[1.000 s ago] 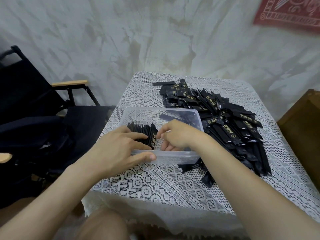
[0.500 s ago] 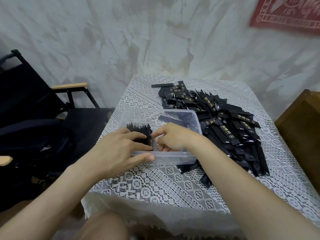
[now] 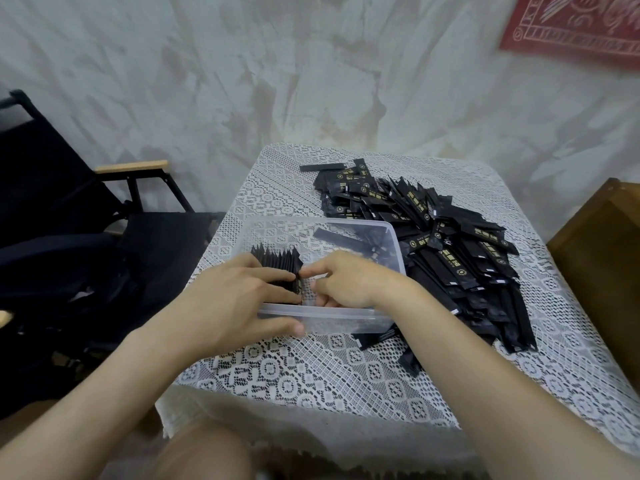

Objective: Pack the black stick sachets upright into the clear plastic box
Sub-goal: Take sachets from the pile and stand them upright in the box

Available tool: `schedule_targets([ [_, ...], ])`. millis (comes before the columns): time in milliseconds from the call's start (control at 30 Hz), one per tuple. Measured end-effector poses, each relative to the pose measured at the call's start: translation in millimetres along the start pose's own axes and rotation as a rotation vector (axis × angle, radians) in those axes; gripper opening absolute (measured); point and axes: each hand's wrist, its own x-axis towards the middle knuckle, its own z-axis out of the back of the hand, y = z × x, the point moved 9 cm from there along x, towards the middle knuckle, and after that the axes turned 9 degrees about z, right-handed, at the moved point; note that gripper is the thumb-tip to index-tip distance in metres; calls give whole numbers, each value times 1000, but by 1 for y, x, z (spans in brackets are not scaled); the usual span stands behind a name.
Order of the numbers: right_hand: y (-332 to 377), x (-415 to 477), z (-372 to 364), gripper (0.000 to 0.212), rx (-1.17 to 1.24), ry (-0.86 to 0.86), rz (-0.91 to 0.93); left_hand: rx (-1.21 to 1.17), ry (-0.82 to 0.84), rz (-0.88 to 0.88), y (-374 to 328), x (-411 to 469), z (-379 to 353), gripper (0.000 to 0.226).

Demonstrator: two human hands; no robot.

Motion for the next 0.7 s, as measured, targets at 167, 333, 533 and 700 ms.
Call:
schedule_targets([
  [167, -2, -2, 3, 41, 34, 11, -26, 7, -7, 11, 1, 2, -1, 62],
  [333, -2, -2, 4, 41, -20, 33, -34, 8, -15, 6, 0, 1, 0, 62],
  [533, 6, -1, 1, 42, -79, 48, -3, 23, -29, 5, 0, 0, 0, 60],
  [700, 8, -3, 2, 39, -114, 58, 9, 38, -1, 11, -1, 0, 1, 58],
])
